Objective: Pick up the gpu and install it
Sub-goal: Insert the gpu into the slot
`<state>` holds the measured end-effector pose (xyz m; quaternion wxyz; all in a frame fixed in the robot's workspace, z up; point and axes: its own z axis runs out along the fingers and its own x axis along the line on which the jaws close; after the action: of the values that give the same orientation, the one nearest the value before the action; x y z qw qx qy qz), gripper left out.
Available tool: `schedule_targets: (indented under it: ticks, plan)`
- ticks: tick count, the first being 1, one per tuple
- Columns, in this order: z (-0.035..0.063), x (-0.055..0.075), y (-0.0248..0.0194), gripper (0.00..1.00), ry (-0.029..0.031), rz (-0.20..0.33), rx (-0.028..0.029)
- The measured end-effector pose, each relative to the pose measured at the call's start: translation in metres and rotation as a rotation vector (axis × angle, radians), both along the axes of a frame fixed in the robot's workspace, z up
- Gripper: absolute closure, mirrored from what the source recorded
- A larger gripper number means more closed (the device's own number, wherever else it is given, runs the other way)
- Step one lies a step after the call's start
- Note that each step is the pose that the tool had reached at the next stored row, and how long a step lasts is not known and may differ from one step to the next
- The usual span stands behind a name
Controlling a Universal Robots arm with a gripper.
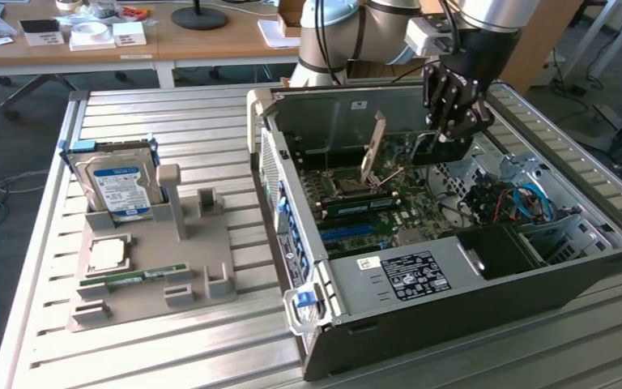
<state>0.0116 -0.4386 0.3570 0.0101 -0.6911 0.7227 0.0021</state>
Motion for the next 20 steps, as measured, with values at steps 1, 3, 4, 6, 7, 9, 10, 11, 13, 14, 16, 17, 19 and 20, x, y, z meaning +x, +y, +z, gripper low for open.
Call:
schedule_targets:
  ticks: [1,3,4,6,7,9,10,11,13,14,16,17,19,20]
  plan:
    - [0.0000,0.000,0.0000,0.73,0.0000,0.000,-0.0001]
    - [-0.0002,-0.001,0.0000,0.73,-0.0001,0.000,0.0000]
    - [-0.0004,-0.002,0.0000,0.73,-0.0001,0.000,0.0001]
    - [-0.0010,-0.006,0.0000,0.73,-0.0003,0.000,0.0002]
    - [-0.0012,-0.008,0.0000,0.73,-0.0004,0.000,0.0001]
    - [-0.0017,-0.011,0.0000,0.73,-0.0004,0.000,0.0001]
    - [-0.0019,-0.013,0.0000,0.73,-0.0004,0.000,0.0001]
    - [-0.0022,-0.015,0.0000,0.73,-0.0004,0.000,0.0001]
    - [-0.0024,-0.017,0.0000,0.73,-0.0004,0.000,0.0000]
    - [-0.0026,-0.019,0.0000,0.73,-0.0004,0.000,0.0000]
    - [-0.0028,-0.020,0.0000,0.73,-0.0004,0.000,0.0001]
    - [-0.0028,-0.021,0.0000,0.73,-0.0004,0.000,0.0001]
    - [-0.0029,-0.023,0.0000,0.73,-0.0004,0.000,0.0001]
    - [-0.0029,-0.024,0.0000,0.73,-0.0004,0.000,0.0001]
